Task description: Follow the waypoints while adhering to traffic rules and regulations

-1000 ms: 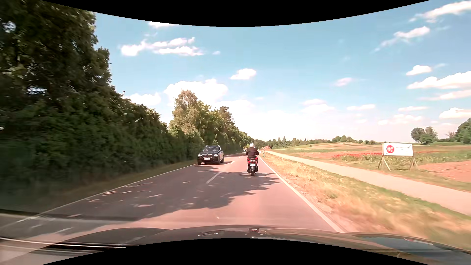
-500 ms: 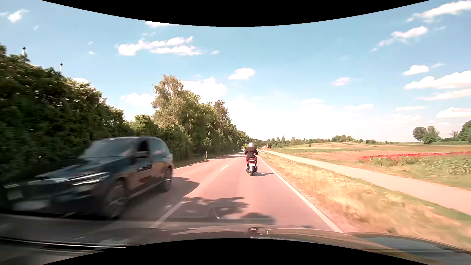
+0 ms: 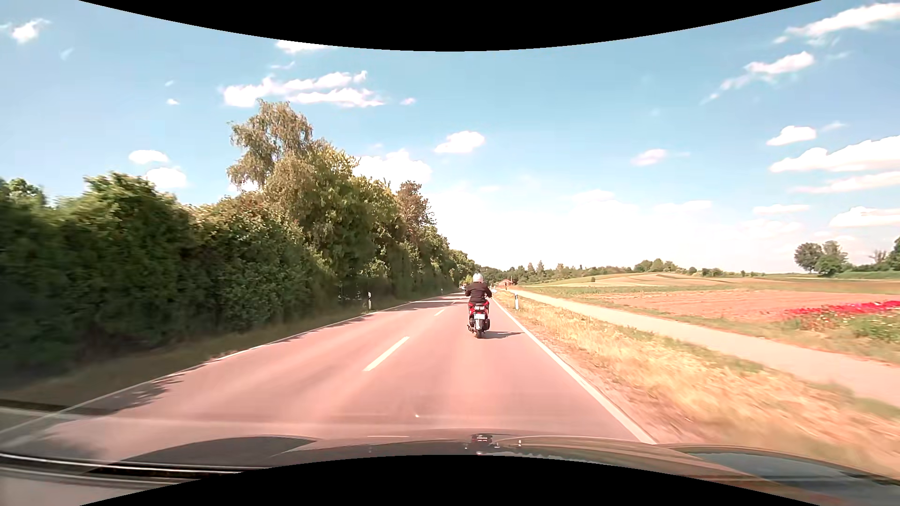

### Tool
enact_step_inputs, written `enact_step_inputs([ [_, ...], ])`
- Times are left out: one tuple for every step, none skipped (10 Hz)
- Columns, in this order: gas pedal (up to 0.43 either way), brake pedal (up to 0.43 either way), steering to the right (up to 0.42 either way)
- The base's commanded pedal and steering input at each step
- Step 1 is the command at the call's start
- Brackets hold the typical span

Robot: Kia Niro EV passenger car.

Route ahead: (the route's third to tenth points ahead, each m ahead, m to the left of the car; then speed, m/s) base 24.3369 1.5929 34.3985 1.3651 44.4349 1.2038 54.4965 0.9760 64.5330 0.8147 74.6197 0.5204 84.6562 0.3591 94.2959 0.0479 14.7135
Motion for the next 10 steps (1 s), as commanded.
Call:
enact_step_inputs([
  [0.169,0.012,0.002],
  [0.169,0.012,0.003],
  [0.169,0.012,0.003],
  [0.169,0.012,0.003],
  [0.169,0.012,0.003],
  [0.169,0.012,0.003],
  [0.177,0.012,0.004],
  [0.177,0.012,0.005],
  [0.177,0.012,0.005],
  [0.177,0.012,0.005],
])
